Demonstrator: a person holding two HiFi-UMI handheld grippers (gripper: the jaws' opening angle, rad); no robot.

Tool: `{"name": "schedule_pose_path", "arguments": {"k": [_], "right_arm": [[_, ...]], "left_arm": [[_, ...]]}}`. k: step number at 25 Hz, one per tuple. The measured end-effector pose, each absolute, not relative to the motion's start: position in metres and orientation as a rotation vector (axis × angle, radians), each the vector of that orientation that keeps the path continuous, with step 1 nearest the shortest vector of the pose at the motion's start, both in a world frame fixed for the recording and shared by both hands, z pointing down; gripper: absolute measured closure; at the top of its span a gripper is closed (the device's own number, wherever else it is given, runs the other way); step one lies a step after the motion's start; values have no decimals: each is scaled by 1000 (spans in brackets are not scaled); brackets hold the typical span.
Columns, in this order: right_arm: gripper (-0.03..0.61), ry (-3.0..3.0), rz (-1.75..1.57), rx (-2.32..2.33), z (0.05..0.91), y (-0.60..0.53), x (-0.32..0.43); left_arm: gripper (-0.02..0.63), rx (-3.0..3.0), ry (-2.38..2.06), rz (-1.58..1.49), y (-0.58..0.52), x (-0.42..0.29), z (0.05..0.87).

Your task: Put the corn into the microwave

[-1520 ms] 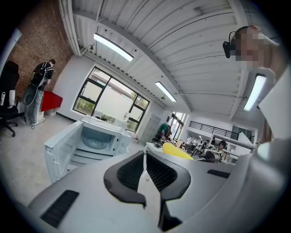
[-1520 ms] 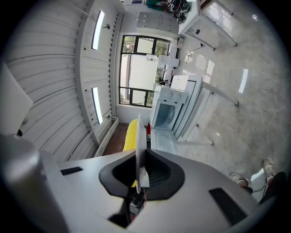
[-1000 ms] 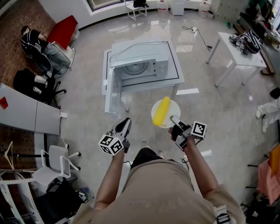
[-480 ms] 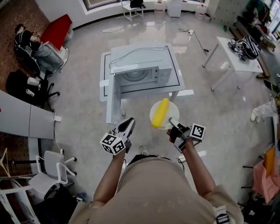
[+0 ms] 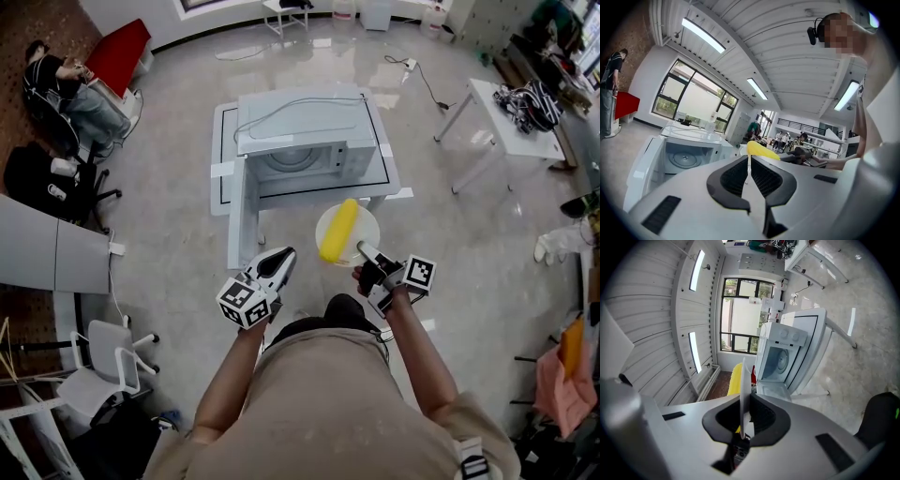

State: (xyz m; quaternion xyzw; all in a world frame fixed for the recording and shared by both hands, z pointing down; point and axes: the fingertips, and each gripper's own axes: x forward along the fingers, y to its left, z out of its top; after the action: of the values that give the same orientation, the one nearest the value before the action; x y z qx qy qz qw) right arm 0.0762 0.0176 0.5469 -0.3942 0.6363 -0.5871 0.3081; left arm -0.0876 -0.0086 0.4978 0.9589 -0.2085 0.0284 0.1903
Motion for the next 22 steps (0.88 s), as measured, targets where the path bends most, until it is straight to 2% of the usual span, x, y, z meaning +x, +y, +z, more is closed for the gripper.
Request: {"name": "schedule_pose_path", "arguments": {"k": [22], "right_arm": [[555,1857,-1802,-883,565,-57,149]], "left_arm": [[604,2539,-1034,85,-66,-42,504]]}}
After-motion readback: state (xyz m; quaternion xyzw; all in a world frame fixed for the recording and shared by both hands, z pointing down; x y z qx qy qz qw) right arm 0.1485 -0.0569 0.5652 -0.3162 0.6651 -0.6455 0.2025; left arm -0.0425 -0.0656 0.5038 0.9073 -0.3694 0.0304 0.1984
